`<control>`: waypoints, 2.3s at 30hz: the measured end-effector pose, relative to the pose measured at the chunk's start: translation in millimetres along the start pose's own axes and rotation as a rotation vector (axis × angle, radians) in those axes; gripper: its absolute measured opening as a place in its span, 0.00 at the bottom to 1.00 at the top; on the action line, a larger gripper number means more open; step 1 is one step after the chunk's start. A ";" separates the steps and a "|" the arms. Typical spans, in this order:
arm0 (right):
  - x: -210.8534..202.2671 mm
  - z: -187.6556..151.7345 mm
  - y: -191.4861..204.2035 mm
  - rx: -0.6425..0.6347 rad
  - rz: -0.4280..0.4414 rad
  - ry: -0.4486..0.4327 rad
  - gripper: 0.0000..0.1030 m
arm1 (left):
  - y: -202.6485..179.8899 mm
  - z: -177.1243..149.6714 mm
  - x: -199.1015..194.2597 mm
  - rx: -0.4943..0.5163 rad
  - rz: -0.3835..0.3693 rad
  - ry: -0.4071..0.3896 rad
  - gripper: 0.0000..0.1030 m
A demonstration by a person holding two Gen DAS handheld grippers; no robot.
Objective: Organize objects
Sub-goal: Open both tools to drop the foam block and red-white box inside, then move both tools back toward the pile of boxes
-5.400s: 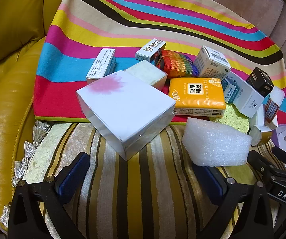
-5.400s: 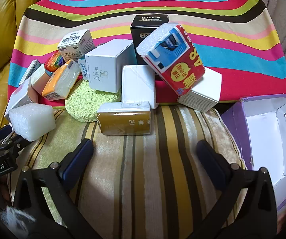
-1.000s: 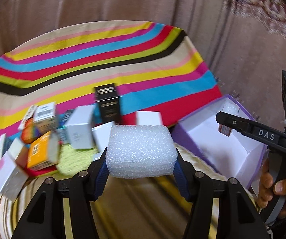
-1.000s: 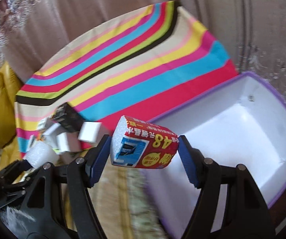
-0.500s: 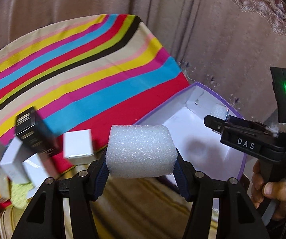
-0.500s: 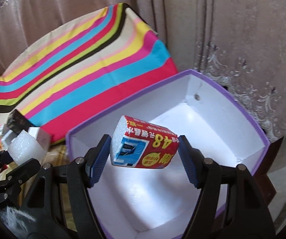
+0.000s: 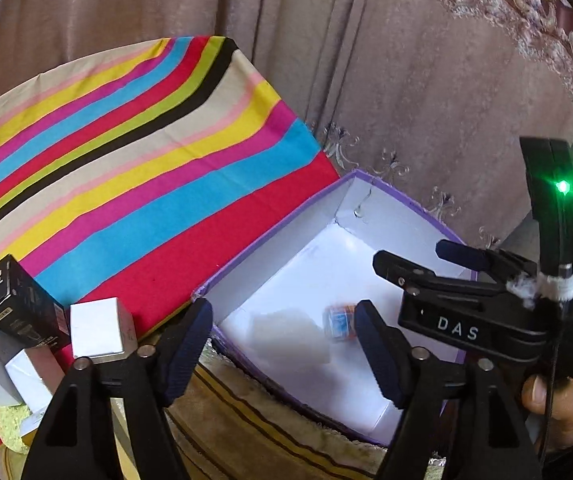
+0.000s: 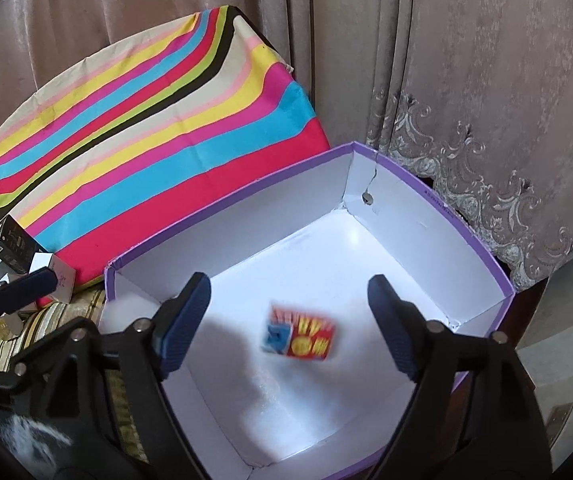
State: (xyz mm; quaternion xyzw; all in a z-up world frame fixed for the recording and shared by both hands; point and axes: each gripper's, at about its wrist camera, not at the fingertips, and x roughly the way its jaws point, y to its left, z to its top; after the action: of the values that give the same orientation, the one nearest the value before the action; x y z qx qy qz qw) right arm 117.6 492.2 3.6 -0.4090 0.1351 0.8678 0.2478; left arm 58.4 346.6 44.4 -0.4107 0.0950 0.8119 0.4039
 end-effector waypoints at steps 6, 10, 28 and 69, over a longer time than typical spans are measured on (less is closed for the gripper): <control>-2.3 1.3 3.4 -0.008 0.023 -0.010 0.82 | 4.4 -0.8 -17.7 -0.006 0.051 -0.084 0.79; -8.2 -0.1 8.8 -0.020 0.073 -0.031 0.83 | 14.8 -3.9 -36.7 -0.035 0.142 -0.160 0.80; -12.1 -5.4 69.9 -0.115 0.240 0.015 0.83 | 123.1 -74.7 -129.5 -0.323 0.264 -0.259 0.81; 17.9 -12.3 204.1 -0.358 0.310 0.146 0.83 | 267.3 -175.8 -204.4 -0.745 0.501 -0.288 0.74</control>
State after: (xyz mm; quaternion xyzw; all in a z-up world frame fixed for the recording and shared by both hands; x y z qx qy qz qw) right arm 5.5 320.9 -11.5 -0.4826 0.0578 0.8736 0.0247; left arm 34.7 -32.2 35.6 -0.3752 -0.1636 0.9119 0.0297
